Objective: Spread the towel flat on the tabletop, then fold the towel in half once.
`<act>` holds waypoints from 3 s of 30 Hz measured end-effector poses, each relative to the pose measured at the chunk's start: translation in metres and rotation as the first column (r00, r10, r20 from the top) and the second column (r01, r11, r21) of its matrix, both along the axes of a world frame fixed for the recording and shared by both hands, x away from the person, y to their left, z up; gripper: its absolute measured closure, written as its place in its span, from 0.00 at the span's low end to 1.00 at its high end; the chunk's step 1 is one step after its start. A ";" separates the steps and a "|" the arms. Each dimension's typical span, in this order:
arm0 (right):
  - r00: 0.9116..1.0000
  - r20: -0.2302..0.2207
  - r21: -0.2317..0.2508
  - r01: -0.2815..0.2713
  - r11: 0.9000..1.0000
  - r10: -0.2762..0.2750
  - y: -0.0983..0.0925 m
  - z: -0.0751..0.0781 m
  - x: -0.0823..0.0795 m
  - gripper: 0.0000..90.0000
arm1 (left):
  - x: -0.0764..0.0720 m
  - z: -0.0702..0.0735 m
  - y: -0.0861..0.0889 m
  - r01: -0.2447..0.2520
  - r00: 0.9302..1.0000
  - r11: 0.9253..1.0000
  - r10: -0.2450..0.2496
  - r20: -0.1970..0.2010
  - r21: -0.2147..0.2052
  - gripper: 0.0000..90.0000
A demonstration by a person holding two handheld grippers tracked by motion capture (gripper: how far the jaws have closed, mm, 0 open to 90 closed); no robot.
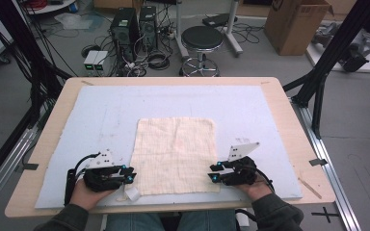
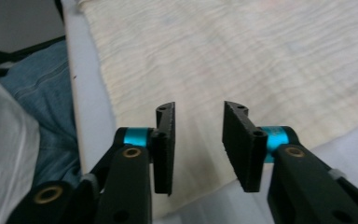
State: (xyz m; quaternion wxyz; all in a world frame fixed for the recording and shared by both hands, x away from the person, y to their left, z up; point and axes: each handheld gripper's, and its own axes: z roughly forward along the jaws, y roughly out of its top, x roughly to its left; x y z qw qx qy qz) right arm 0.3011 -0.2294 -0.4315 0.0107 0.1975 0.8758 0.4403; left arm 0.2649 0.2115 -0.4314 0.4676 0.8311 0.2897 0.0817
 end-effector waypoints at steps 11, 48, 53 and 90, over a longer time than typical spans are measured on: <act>0.995 -0.003 0.065 0.102 0.993 -0.102 0.001 0.009 0.019 0.48 | 0.004 0.010 0.006 -0.052 0.998 0.998 0.054 0.038 -0.046 0.66; 0.987 0.037 0.002 0.155 0.988 -0.155 0.013 0.012 0.028 0.30 | 0.009 0.013 0.006 -0.083 0.995 0.996 0.085 0.051 -0.041 0.52; 0.986 0.035 0.001 0.165 0.986 -0.165 0.011 0.012 0.033 0.30 | 0.015 0.015 0.004 -0.097 0.995 0.994 0.098 0.022 -0.041 0.50; 0.950 0.030 -0.028 0.312 0.950 -0.311 0.014 0.052 0.154 0.56 | 0.137 0.044 -0.002 -0.289 0.957 0.954 0.288 -0.021 -0.078 0.59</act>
